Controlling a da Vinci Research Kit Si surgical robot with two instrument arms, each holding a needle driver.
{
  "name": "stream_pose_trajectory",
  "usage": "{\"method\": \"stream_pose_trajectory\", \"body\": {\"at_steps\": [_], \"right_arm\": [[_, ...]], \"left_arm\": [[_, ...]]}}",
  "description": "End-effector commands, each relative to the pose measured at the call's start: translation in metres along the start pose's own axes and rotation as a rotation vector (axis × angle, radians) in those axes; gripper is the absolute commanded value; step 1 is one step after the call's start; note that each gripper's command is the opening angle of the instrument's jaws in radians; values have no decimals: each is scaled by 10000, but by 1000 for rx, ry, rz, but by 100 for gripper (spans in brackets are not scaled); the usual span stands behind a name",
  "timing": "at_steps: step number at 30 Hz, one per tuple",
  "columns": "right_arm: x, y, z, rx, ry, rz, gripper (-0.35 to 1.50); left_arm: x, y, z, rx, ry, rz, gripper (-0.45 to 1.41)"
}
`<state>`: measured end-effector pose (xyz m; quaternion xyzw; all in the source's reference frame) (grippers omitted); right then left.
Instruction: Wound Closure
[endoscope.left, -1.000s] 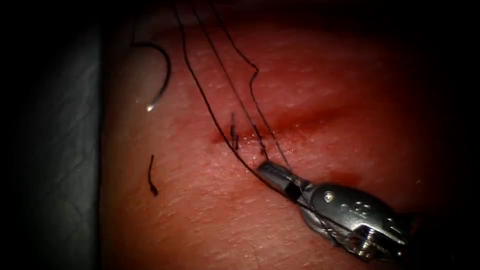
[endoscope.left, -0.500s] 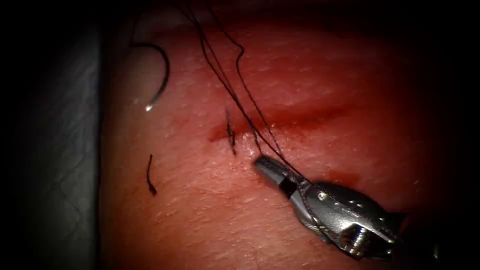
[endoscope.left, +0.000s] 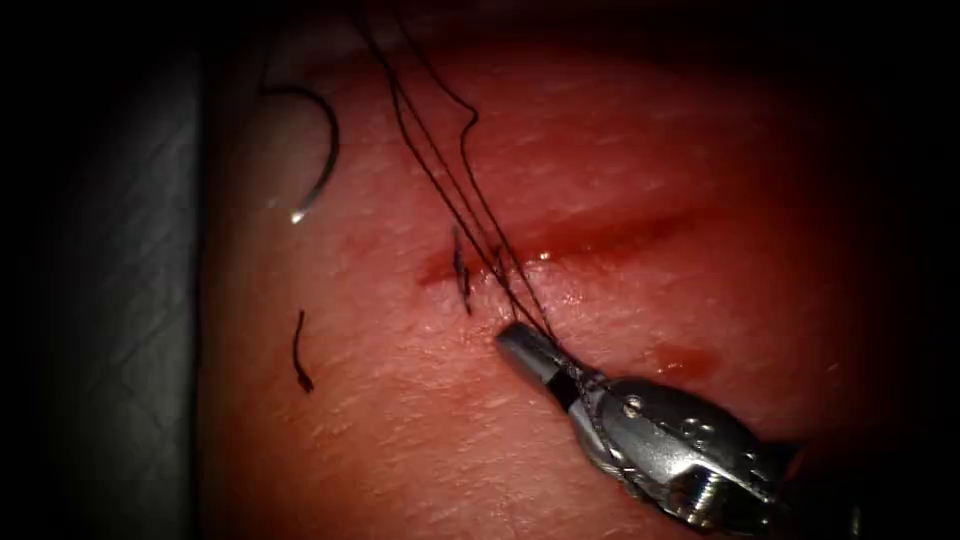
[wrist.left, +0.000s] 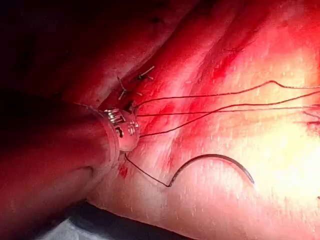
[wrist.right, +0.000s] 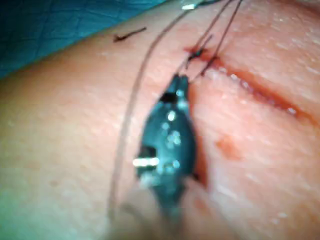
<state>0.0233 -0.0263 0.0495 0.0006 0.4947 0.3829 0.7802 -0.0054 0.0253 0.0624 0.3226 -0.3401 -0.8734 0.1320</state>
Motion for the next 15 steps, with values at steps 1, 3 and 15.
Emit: {"method": "stream_pose_trajectory", "body": {"at_steps": [1, 3, 15], "right_arm": [[-11, -7, 6, 1, 11, -31, 99], [-10, -7, 7, 7, 18, -66, 106], [4, -23, -4, 140, 60, -176, 125]], "left_arm": [[7, 3, 3, -2, 23, -10, -45], [17, 4, -4, 1, 41, -21, -45], [117, 16, -81, 11, 352, -209, -45]]}}
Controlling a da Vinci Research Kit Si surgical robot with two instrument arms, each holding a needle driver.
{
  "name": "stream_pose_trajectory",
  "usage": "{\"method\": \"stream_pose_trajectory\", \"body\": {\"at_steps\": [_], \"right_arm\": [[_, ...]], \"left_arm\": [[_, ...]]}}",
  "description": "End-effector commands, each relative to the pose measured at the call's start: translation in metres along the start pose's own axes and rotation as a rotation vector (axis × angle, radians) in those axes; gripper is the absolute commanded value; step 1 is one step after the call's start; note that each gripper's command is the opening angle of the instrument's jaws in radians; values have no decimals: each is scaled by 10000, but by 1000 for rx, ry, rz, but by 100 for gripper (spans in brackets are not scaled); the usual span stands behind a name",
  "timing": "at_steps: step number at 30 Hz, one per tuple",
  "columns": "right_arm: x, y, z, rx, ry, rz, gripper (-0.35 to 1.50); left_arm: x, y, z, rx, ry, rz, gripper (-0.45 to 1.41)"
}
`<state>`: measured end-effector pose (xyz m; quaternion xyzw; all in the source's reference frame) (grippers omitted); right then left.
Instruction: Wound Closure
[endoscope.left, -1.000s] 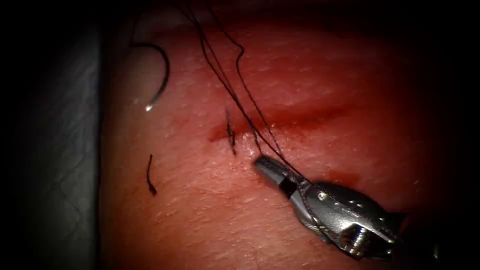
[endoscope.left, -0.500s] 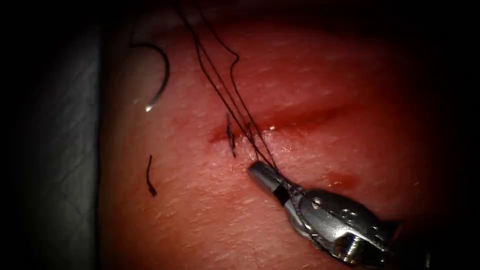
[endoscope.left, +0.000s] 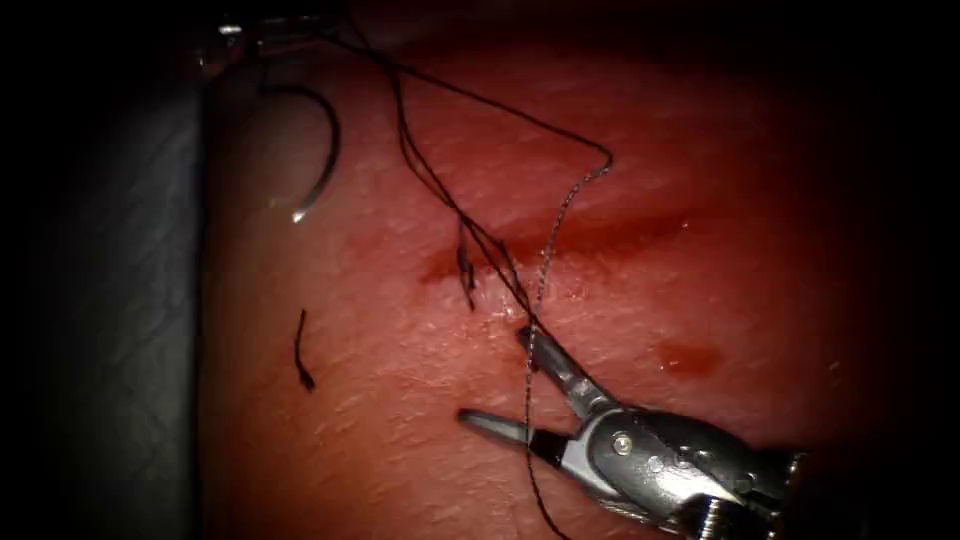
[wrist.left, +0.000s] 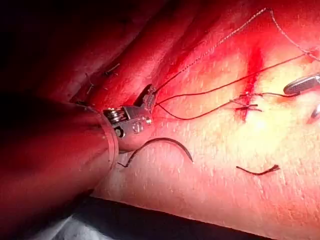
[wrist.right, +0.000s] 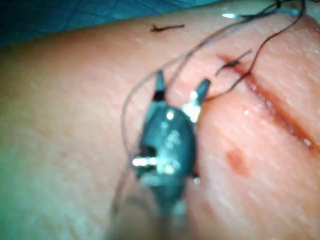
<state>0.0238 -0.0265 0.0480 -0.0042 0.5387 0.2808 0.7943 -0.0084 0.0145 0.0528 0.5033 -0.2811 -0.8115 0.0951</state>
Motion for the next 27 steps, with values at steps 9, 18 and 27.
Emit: {"method": "stream_pose_trajectory", "body": {"at_steps": [9, 18, 27], "right_arm": [[-8, 6, -33, 163, 20, -80, 121], [-10, 78, -72, 223, 8, -68, 113], [21, 139, -72, 232, 35, -18, 94]], "left_arm": [[75, 33, -43, -56, 341, -95, -45], [114, 50, -79, -141, 408, -73, -45], [158, 52, -102, -158, 394, -20, -45]]}}
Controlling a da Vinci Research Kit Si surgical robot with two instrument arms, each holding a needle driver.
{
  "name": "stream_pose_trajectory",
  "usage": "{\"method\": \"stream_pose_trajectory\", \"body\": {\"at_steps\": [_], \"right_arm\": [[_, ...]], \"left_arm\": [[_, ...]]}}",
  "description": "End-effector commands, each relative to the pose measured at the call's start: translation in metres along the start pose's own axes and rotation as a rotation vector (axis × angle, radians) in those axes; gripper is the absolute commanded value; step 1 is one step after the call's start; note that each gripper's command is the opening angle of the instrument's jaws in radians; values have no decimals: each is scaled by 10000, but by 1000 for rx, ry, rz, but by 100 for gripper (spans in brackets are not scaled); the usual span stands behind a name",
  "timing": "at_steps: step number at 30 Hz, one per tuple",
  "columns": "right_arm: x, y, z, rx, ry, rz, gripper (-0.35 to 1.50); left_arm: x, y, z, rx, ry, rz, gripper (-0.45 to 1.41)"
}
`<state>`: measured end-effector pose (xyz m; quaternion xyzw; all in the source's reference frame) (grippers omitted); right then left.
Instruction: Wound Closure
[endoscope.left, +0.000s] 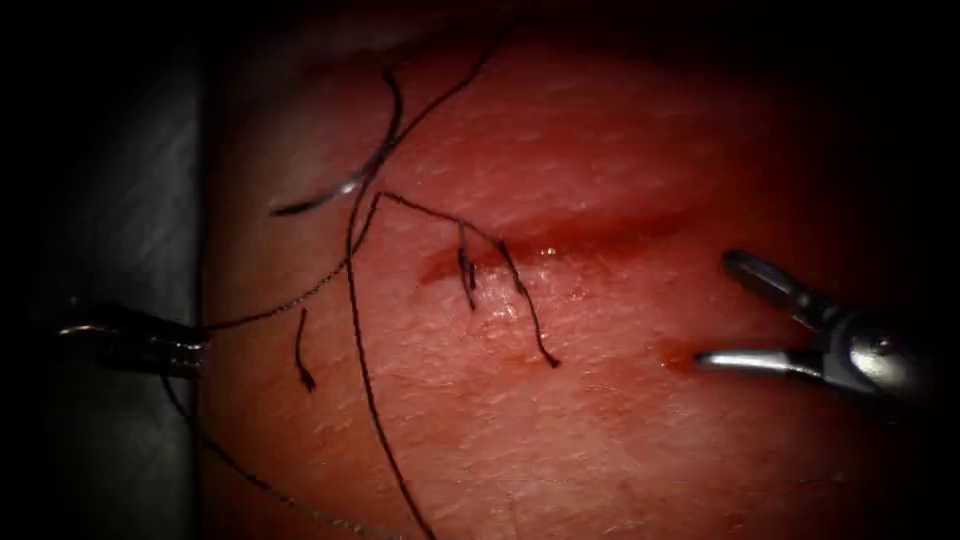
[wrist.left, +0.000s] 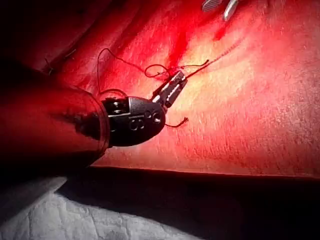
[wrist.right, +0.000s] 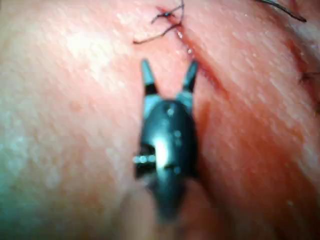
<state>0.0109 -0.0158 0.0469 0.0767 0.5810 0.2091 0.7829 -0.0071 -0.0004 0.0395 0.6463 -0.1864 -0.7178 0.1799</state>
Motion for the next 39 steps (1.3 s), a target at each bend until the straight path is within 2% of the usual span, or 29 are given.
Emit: {"method": "stream_pose_trajectory", "body": {"at_steps": [1, 3, 5, 6, 7, 9, 14, 21, 24, 25, 30, 31, 33, 39], "right_arm": [[0, -1, 15, -1, 0, 5, 89], [4, 3, 26, -8, -1, 10, 67], [6, 5, 40, -20, 0, 14, 54], [7, 7, 52, -22, -7, 15, 52], [7, 7, 52, -22, -7, 15, 52], [9, 8, 77, -4, -21, 14, 49], [14, 9, 100, 0, -24, -10, 42], [11, 23, 120, -24, -70, -52, 29], [4, 29, 121, -18, -113, -57, -20], [3, 28, 121, -12, -123, -59, -25], [3, 20, 119, 13, -156, -64, -27], [2, 16, 119, 34, -175, -67, -35], [1, 15, 121, 46, -174, -67, -35], [-5, 10, 150, 121, -138, -56, -35]], "left_arm": [[-1, 2, 9, 4, -4, 6, -45], [4, 1, 15, 6, -8, 17, -45], [9, 1, 22, 9, -16, 29, -45], [11, 1, 27, 11, -19, 29, -45], [11, 1, 27, 11, -19, 29, -45], [7, 1, 28, 13, -38, 28, -45], [5, 0, 35, 34, -48, 28, -45], [6, -2, 73, 48, -65, 28, -45], [6, -5, 95, 55, -55, 28, -45], [5, -7, 99, 56, -56, 27, -45], [-1, -17, 103, 95, -74, 26, -45], [-2, -20, 102, 108, -82, 23, -45], [-2, -22, 102, 117, -84, 21, -45], [-2, -19, 128, 147, -83, 11, -45]]}}
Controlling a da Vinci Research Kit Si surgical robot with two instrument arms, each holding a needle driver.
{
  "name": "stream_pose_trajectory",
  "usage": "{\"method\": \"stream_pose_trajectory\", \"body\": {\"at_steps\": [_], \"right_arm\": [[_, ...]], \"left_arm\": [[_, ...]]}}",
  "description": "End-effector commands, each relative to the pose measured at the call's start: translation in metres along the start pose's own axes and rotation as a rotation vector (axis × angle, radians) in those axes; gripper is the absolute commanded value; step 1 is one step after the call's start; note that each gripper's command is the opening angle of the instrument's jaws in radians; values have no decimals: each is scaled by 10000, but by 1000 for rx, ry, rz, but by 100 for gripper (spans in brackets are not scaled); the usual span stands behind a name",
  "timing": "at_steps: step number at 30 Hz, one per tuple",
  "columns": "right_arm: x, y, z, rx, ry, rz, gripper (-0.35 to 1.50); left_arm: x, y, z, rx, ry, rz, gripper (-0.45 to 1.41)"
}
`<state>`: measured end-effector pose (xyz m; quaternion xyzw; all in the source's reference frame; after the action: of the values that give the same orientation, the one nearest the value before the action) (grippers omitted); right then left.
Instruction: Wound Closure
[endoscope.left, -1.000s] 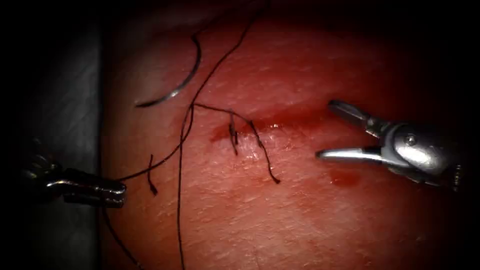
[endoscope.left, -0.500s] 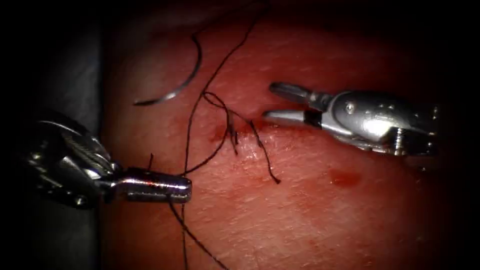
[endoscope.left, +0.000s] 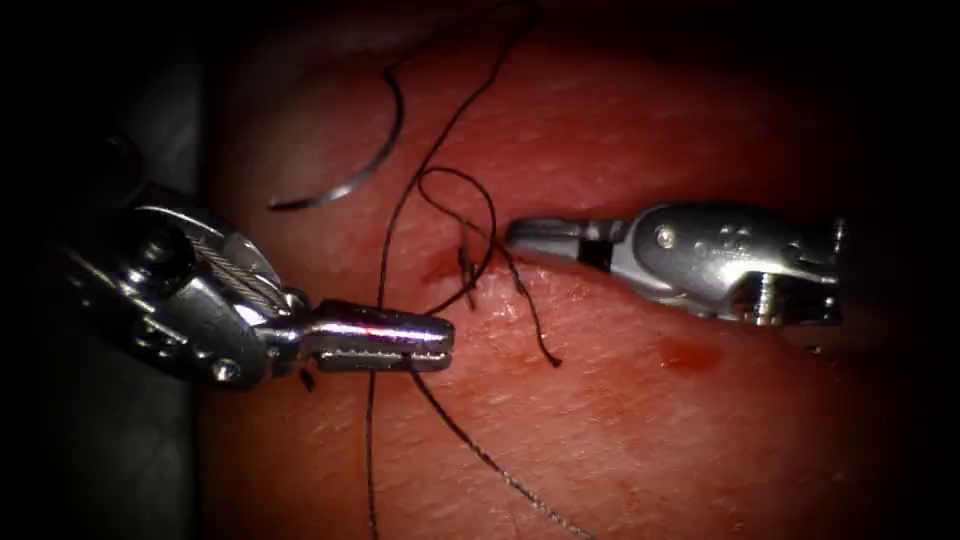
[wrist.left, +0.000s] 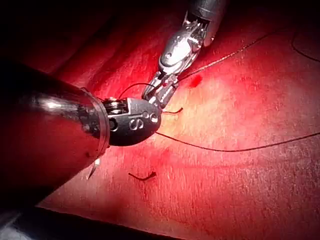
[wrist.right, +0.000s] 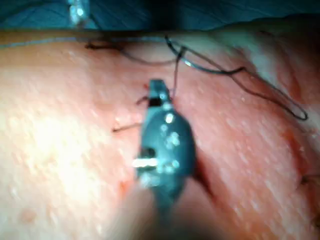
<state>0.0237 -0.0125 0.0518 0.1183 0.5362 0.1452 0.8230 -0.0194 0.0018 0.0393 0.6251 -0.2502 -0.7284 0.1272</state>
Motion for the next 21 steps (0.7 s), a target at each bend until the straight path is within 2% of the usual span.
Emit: {"method": "stream_pose_trajectory", "body": {"at_steps": [1, 8, 11, 14, 21], "right_arm": [[-3, -6, 14, 27, 18, 2, -35], [-3, 9, 18, 74, 96, 9, -35], [-6, 22, 18, 88, 178, 41, -35], [-9, 32, 20, 132, 263, 103, -35], [-10, 36, 31, 198, 339, 153, -35]], "left_arm": [[-7, 6, 13, 1, 5, 2, -45], [-14, 10, 26, 4, 19, 0, -45], [-18, 17, 25, 3, 22, -6, -45], [-29, 26, 24, 2, 27, -10, -45], [-60, 36, 22, 0, 38, 1, -45]]}}
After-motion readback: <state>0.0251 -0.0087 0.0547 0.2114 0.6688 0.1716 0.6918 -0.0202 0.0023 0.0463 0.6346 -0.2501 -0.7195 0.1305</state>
